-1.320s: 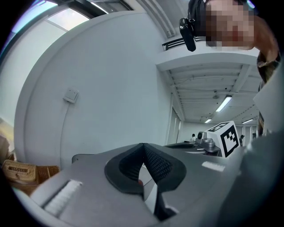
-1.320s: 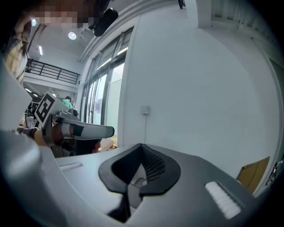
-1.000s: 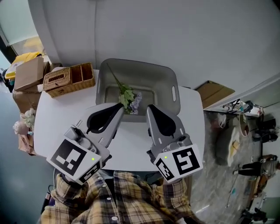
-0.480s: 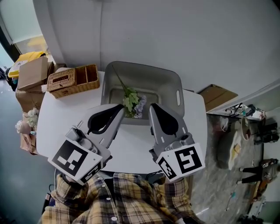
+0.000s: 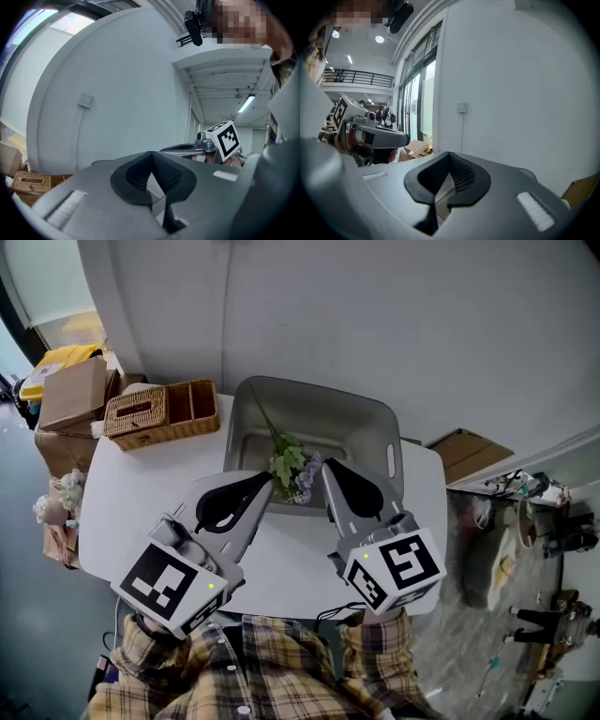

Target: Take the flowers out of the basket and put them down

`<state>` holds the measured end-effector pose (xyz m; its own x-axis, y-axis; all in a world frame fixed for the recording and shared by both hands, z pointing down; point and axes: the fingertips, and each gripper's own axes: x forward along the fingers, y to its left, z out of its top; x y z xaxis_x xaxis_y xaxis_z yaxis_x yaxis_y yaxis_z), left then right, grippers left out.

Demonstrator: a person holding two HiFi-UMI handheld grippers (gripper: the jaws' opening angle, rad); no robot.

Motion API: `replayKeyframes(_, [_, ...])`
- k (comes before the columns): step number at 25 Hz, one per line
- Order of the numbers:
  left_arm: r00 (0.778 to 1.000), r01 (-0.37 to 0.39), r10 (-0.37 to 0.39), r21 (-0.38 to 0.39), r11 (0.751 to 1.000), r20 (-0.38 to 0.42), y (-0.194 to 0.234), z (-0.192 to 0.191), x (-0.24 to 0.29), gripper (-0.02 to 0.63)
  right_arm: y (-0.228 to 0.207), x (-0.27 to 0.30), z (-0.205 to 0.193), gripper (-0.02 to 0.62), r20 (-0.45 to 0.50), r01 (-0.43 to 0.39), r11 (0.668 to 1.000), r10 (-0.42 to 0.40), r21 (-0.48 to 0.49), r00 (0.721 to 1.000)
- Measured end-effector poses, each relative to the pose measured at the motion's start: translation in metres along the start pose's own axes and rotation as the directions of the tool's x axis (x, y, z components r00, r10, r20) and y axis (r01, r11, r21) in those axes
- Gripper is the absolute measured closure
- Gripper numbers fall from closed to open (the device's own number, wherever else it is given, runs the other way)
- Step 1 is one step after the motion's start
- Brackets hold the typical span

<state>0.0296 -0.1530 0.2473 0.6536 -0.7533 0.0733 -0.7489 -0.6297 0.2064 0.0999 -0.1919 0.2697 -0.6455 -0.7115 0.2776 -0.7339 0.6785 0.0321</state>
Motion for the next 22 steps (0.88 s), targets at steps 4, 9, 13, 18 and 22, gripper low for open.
replayKeyframes(4, [1.000, -0.006, 0.006, -0.011, 1.000, -0.009, 0.009, -0.002, 0.004, 0.594, -0.005, 0.015, -0.001, 0.588, -0.034, -0.019, 1.000, 0.018, -0.022, 0.999])
replayKeyframes(9, [1.000, -0.010, 0.010, -0.021, 1.000, -0.018, 0.020, -0.005, 0.011, 0.594, -0.013, 0.032, -0.006, 0.583, -0.068, -0.049, 0.999, 0.047, -0.024, 0.997])
replayKeyframes(13, [1.000, -0.010, 0.009, -0.030, 1.000, -0.026, 0.027, -0.007, 0.016, 0.594, -0.017, 0.044, -0.009, 0.568, -0.095, -0.079, 0.997, 0.077, -0.024, 0.993])
replayKeyframes(18, [0.999, -0.013, 0.012, -0.036, 0.999, -0.036, 0.036, -0.009, 0.020, 0.594, -0.022, 0.062, -0.017, 0.525, -0.154, -0.126, 0.991, 0.118, -0.038, 0.981])
replayKeyframes(22, [0.999, -0.025, 0.023, -0.039, 0.999, -0.042, 0.044, -0.012, 0.023, 0.594, -0.026, 0.079, -0.027, 0.486, -0.209, -0.163, 0.986, 0.150, -0.047, 0.966])
